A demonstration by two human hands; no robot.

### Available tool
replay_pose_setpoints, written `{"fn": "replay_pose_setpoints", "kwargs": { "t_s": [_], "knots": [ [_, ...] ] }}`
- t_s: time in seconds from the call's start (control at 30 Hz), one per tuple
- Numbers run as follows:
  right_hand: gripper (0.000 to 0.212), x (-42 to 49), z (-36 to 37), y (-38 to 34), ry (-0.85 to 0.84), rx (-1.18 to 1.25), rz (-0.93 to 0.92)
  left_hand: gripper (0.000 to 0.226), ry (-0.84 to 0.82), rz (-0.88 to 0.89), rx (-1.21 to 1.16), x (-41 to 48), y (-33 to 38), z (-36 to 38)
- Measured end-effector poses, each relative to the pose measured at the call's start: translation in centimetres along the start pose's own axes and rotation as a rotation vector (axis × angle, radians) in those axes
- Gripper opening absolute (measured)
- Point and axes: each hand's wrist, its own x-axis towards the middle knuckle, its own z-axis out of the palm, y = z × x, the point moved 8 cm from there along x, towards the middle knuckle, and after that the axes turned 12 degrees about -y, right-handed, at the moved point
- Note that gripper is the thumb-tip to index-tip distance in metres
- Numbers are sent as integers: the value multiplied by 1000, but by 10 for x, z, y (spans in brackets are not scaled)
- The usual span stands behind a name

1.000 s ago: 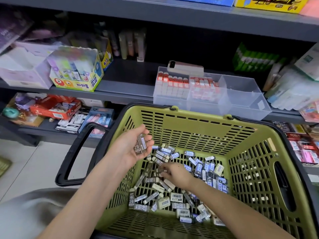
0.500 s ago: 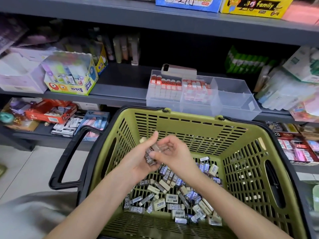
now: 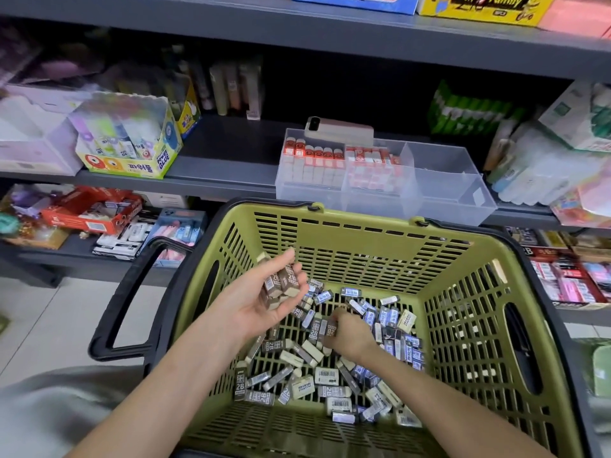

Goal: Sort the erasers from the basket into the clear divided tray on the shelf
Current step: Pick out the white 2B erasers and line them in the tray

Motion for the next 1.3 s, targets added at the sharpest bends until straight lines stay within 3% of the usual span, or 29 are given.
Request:
{"fn": "replay_pose_setpoints", "kwargs": {
  "t_s": [0.07,0.13,0.23,0.3,0.43,0.53,0.6,0.63,0.73,0.77,0.9,0.97,1.03,1.1,1.23,1.3],
  "knots": [
    [34,2,-5,2,-3,123,10,31,10,-32,57,0,-2,-2],
    [36,-5,-19,0,-37,426,-12,38,37,-72,117,0,-6,-6],
    [38,-32,-51,-37,-206,869,-292,43,33,-110,199,4,-11,-9],
    [36,-58,-73,-69,-271,924,-518,50,2,-145,242,6,-16,-6],
    [29,-90,-85,-104,-172,709,-685,61,-103,-217,265,6,-28,8],
    [23,-94,-86,-101,-231,728,-699,62,-43,-215,218,6,-34,3],
    [23,-83,-84,-81,-290,697,-607,57,10,-191,183,6,-32,-3],
    [24,-73,-79,-66,-288,568,-523,55,29,-179,187,6,-30,-6],
    [28,-39,-46,-5,-237,-168,-179,53,47,-172,210,6,-26,-9],
    [32,-31,-36,12,-191,-299,-87,53,42,-176,214,7,-26,-9],
    [34,-15,-24,33,91,-372,30,65,-12,-176,300,10,-27,-4],
    [27,-10,-22,26,133,-412,27,74,-4,-157,363,12,-25,-4],
    [19,-7,-21,23,130,-413,54,65,-11,-148,428,13,-25,-3],
    [21,-9,-28,25,80,-267,69,60,-9,-144,432,13,-26,-2],
    [26,-44,-66,-2,-73,785,-143,62,-33,-109,392,15,-24,2],
    [35,-68,-82,-31,-133,1064,-316,58,-76,-67,395,15,-23,8]
  ]
}}
